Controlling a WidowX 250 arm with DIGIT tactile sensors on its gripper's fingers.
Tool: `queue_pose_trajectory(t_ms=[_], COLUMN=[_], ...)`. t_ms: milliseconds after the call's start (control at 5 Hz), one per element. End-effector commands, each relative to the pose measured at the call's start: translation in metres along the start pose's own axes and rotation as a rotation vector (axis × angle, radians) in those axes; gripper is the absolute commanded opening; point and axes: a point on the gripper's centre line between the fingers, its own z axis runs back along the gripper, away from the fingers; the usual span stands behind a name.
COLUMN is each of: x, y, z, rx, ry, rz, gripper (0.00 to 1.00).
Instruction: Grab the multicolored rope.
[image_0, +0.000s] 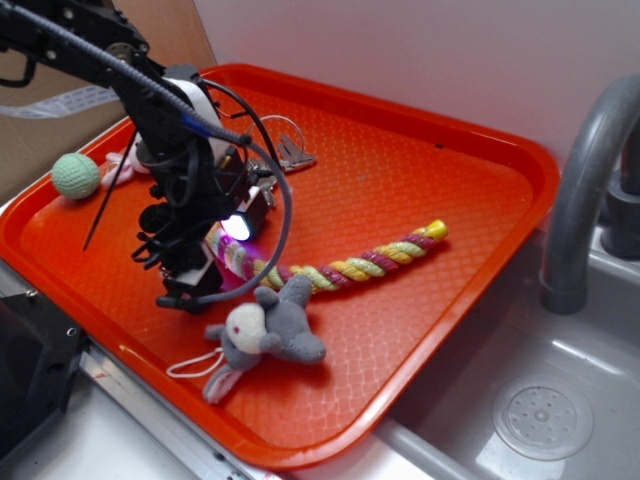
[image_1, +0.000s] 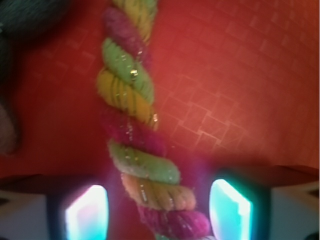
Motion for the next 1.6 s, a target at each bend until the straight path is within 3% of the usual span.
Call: queue_pose_trajectory(t_ms=[0,200,400,600,800,1000,1200,1400], x=[0.005,0.004,0.004,0.008,0.011,0.012,0.013,0.016], y=[-0.010,-0.007,0.001,0.007,0.008,-0.001,-0.006,0.004], z=[0.001,0.001,0.020,0.070,0.116,0.146,0.171,0.187], rx=[0.005,0.018,0.094,0.188,0.287,0.321,0.261,0.233], ry=[-0.022,-0.014,0.006,0.011,0.055,0.038,0.080,0.059], rz=[0.000,0.042,0.144,0.389,0.630,0.884,1.140,1.398], gripper=[0.00,0.00,0.00,0.00,0.00,0.00,0.00,0.00])
